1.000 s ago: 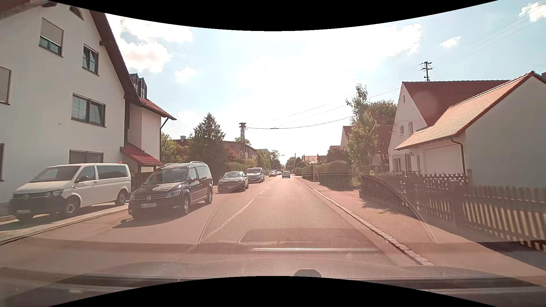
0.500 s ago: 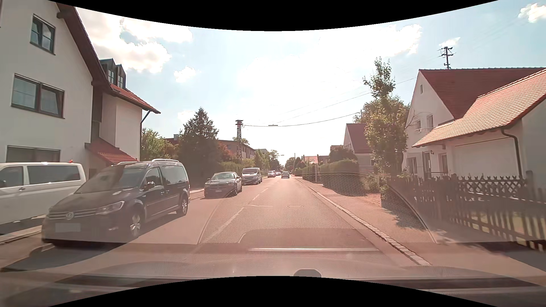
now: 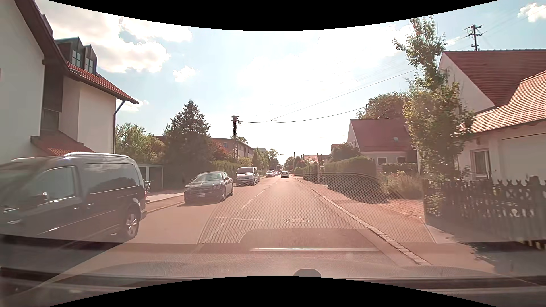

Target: Follow the waypoints while adhering to traffic rules and regulations

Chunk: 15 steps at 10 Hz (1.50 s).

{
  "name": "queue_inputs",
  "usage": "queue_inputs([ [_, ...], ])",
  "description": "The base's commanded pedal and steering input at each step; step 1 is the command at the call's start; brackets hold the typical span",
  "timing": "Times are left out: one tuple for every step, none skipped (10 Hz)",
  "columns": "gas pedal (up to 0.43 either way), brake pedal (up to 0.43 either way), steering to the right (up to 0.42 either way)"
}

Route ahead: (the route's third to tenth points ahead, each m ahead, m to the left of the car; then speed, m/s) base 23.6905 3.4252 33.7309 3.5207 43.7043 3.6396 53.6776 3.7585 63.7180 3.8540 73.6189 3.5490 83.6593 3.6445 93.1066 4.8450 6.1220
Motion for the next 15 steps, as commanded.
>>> queue_inputs([
  [0.150, 0.000, -0.003],
  [0.150, 0.000, -0.003],
  [0.150, 0.000, -0.003],
  [0.150, 0.000, -0.003],
  [0.130, 0.000, -0.003],
  [0.130, 0.000, -0.003],
  [0.130, 0.000, -0.003],
  [0.130, 0.000, -0.003],
  [0.130, 0.000, -0.003],
  [0.130, 0.000, -0.003],
  [0.130, 0.000, -0.003],
  [0.130, 0.000, -0.003],
  [0.130, 0.000, -0.003],
  [0.130, 0.000, -0.004],
  [0.130, 0.000, -0.004],
])
